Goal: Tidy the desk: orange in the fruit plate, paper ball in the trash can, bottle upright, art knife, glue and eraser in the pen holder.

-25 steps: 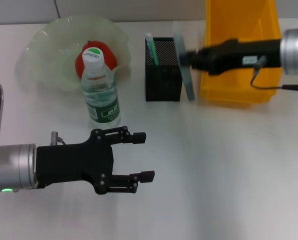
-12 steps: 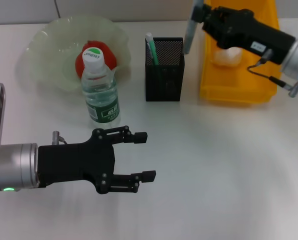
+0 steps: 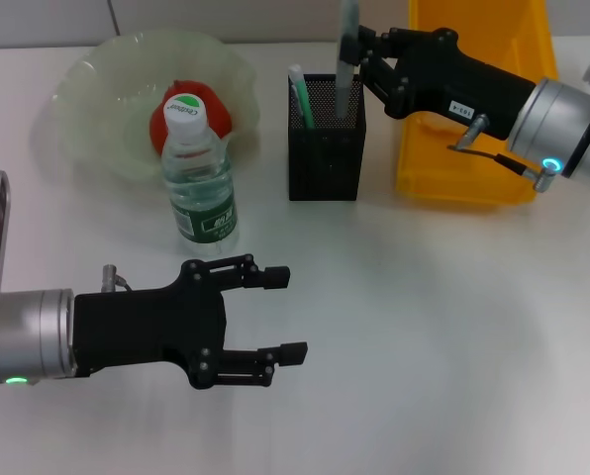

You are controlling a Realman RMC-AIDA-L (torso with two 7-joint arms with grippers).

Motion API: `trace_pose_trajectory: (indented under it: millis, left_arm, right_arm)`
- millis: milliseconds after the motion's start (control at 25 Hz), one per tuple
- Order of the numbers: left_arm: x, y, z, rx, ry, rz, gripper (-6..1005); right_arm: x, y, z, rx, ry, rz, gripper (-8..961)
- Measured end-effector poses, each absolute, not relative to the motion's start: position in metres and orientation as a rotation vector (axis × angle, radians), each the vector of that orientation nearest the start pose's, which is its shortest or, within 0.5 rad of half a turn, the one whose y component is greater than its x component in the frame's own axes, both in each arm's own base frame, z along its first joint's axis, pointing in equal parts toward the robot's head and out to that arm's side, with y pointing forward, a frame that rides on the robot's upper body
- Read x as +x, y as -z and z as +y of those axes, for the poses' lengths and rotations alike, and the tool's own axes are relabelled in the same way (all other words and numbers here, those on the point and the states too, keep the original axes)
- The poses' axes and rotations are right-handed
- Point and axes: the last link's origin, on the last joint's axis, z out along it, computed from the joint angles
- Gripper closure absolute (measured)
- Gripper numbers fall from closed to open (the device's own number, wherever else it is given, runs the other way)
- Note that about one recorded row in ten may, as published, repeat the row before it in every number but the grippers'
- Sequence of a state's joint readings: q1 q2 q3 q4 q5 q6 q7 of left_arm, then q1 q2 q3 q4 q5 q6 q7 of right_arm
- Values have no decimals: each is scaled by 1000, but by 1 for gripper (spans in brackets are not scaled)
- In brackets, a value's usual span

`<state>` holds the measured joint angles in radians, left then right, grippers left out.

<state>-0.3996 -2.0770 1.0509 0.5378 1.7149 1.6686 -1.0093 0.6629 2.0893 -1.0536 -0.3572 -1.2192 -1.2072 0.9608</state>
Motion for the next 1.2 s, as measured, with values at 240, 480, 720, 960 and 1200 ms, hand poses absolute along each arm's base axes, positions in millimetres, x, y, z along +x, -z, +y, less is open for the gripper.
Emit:
trace_pose_trajectory:
  millis: [240, 480, 720, 960, 1200]
  left_arm:
    - [-259, 43, 263, -2904, 915, -247, 199]
    - [-258, 43, 263, -2908, 918, -244, 199]
    - [-257, 42, 263, -2912, 927, -240, 199]
    - [-256, 42, 263, -2908, 934, -238, 198]
    - [-251, 37, 264, -2869, 1009, -231, 198]
  right_arm:
    - [205, 45, 387, -2390, -947, 404, 791]
    - [206, 46, 386, -2391, -944, 409, 635]
    - [207, 42, 376, -2405, -1008, 405, 567]
    - [215, 28, 361, -2393, -1067, 349, 539]
    - [234, 14, 328, -2383, -1144, 328, 511]
